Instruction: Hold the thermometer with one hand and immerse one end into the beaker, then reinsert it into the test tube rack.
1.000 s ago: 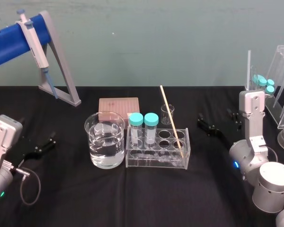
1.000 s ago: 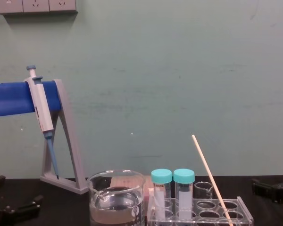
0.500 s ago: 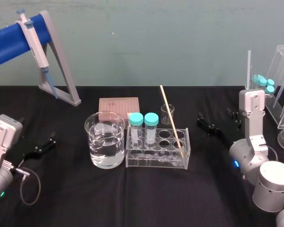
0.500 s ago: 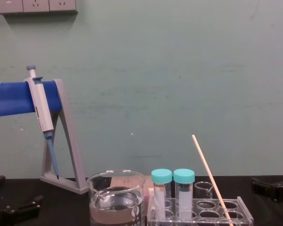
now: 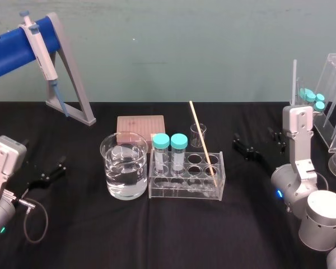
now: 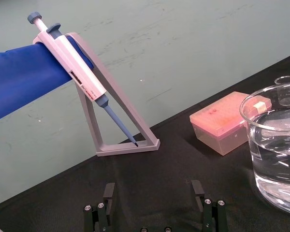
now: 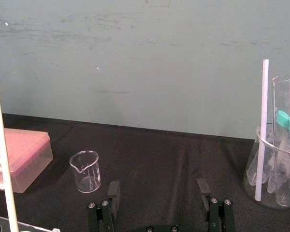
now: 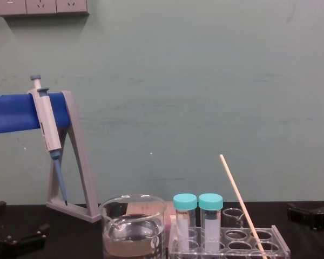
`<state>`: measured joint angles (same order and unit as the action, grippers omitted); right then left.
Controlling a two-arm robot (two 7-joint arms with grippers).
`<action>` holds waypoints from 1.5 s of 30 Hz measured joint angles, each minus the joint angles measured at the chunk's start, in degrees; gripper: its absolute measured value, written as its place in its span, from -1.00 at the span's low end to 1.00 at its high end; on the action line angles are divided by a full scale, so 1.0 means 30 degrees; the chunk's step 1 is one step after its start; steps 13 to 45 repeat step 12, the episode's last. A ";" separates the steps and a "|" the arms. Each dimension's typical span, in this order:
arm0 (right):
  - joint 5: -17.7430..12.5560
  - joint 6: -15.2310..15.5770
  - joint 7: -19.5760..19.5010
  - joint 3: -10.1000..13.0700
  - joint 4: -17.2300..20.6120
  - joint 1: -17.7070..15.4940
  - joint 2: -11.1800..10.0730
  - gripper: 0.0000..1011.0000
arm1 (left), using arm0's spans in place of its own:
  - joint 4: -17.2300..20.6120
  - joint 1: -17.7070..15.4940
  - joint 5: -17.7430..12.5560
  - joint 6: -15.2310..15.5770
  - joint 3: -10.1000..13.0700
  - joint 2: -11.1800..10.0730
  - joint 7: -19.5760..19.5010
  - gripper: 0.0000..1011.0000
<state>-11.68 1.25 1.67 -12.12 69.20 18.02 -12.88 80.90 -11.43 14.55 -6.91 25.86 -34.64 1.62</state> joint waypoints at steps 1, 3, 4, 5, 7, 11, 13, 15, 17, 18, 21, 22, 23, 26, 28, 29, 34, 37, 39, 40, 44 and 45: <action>-0.0002 0.0001 0.0000 -0.0001 0.0003 0.0002 -0.0001 0.98 | 0.0000 0.0000 0.0000 0.0000 0.0000 0.0000 -0.0001 0.99; -0.0005 0.0005 0.0001 0.0000 0.0007 0.0002 -0.0005 0.98 | 0.0000 0.0000 -0.0001 0.0000 0.0000 -0.0001 -0.0001 0.99; -0.0007 0.0008 0.0000 0.0000 0.0009 0.0002 -0.0006 0.98 | 0.0001 0.0000 -0.0001 0.0000 0.0001 -0.0001 -0.0001 0.99; -0.0008 0.0009 0.0001 -0.0001 0.0010 0.0002 -0.0006 0.98 | 0.0001 0.0000 0.0000 0.0001 0.0000 -0.0001 -0.0001 0.99; -0.0012 0.0011 0.0000 -0.0001 0.0010 0.0002 -0.0010 0.98 | 0.0001 -0.0001 0.0000 0.0001 0.0000 -0.0001 -0.0001 0.99; -0.0019 0.0013 0.0000 -0.0001 0.0011 0.0003 -0.0011 0.98 | 0.0002 0.0000 0.0000 0.0001 -0.0001 0.0000 -0.0001 0.99; -0.0021 0.0014 -0.0001 -0.0001 0.0010 0.0002 -0.0011 0.98 | 0.0001 0.0000 -0.0001 0.0001 0.0000 0.0000 -0.0001 0.99; -0.0021 0.0014 -0.0001 -0.0001 0.0010 0.0002 -0.0011 0.98 | 0.0001 0.0000 -0.0001 0.0001 0.0000 0.0000 -0.0001 0.99; -0.0021 0.0014 -0.0001 -0.0001 0.0010 0.0002 -0.0011 0.98 | 0.0001 0.0000 -0.0001 0.0001 0.0000 0.0000 -0.0001 0.99; -0.0021 0.0014 -0.0001 -0.0001 0.0010 0.0002 -0.0011 0.98 | 0.0001 0.0000 -0.0001 0.0001 0.0000 0.0000 -0.0001 0.99; -0.0021 0.0014 -0.0001 -0.0001 0.0010 0.0002 -0.0011 0.98 | 0.0001 0.0000 -0.0001 0.0001 0.0000 0.0000 -0.0001 0.99; -0.0021 0.0014 -0.0001 -0.0001 0.0010 0.0002 -0.0011 0.98 | 0.0001 0.0000 -0.0001 0.0001 0.0000 0.0000 -0.0001 0.99; -0.0021 0.0014 -0.0001 -0.0001 0.0010 0.0002 -0.0011 0.98 | 0.0001 0.0000 -0.0001 0.0001 0.0000 0.0000 -0.0001 0.99; -0.0021 0.0014 -0.0001 -0.0001 0.0010 0.0002 -0.0011 0.98 | 0.0001 0.0000 -0.0001 0.0001 0.0000 0.0000 -0.0001 0.99; -0.0021 0.0014 -0.0001 -0.0001 0.0010 0.0002 -0.0011 0.98 | 0.0001 0.0000 -0.0001 0.0001 0.0000 0.0000 -0.0001 0.99; -0.0021 0.0014 -0.0001 -0.0001 0.0010 0.0002 -0.0011 0.98 | 0.0001 0.0000 -0.0001 0.0001 0.0000 0.0000 -0.0001 0.99; -0.0021 0.0014 -0.0001 -0.0001 0.0010 0.0002 -0.0011 0.98 | 0.0001 0.0000 -0.0001 0.0001 0.0000 0.0000 -0.0001 0.99; -0.0021 0.0014 -0.0001 -0.0001 0.0010 0.0002 -0.0011 0.98 | 0.0001 0.0000 -0.0001 0.0001 0.0000 0.0000 -0.0001 0.99; -0.0021 0.0014 -0.0001 -0.0001 0.0010 0.0002 -0.0011 0.98 | 0.0001 0.0000 -0.0001 0.0001 0.0000 0.0000 -0.0001 0.99; -0.0021 0.0014 -0.0001 -0.0001 0.0010 0.0002 -0.0011 0.98 | 0.0001 0.0000 -0.0001 0.0001 0.0000 0.0000 -0.0001 0.99; -0.0021 0.0014 -0.0001 -0.0001 0.0010 0.0002 -0.0011 0.98 | 0.0001 0.0000 -0.0001 0.0001 0.0000 0.0000 -0.0001 0.99; -0.0021 0.0014 -0.0001 -0.0001 0.0010 0.0002 -0.0011 0.98 | 0.0001 0.0000 -0.0001 0.0001 0.0000 0.0000 -0.0001 0.99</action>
